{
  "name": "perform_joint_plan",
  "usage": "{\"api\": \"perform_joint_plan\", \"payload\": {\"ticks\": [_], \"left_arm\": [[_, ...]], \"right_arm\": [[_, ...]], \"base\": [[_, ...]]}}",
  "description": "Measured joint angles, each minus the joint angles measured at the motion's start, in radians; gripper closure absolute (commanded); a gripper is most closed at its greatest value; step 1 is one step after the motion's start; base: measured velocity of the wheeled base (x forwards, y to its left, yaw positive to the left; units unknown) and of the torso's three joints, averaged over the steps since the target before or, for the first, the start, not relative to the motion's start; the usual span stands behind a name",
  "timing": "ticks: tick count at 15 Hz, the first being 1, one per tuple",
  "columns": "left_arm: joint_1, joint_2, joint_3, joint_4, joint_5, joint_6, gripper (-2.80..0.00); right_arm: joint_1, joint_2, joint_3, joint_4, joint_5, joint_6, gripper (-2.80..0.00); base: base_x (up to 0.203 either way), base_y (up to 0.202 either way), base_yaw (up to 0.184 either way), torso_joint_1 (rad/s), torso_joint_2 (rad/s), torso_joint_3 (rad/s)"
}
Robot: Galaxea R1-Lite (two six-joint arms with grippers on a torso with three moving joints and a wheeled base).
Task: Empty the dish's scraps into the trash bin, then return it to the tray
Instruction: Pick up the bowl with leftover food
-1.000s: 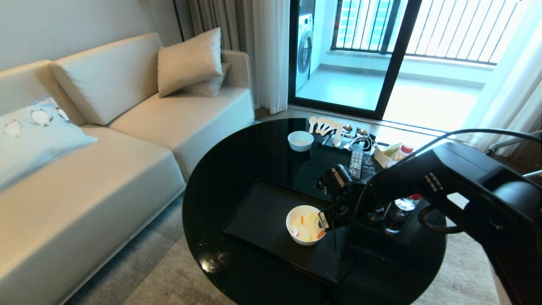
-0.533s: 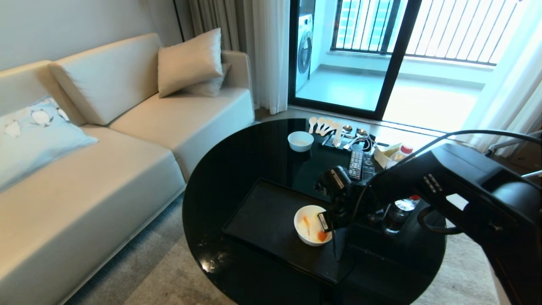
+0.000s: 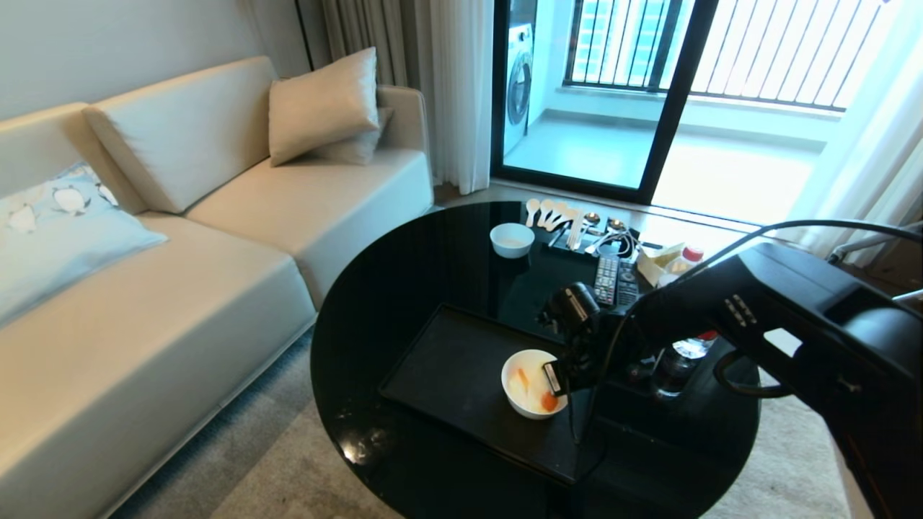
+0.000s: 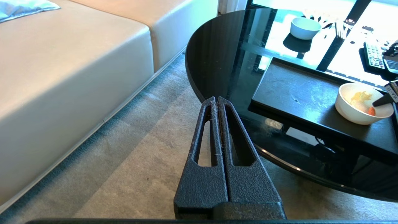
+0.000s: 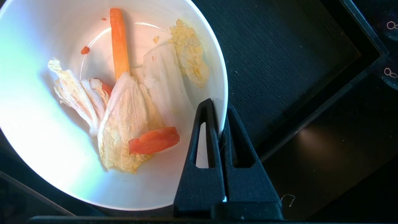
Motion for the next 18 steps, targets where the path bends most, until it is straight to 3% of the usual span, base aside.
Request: {"api": "perform_joint_plan", "payload": {"ticks": [18], "left_arm": [[0.0,0.0,0.0,0.0,0.0,0.0,0.0]], "right_arm": [[-0.004,-0.431,0.403,0.046,0.001,0.211,0.0]], "base": [[0.0,0.0,0.0,0.0,0.0,0.0]]}}
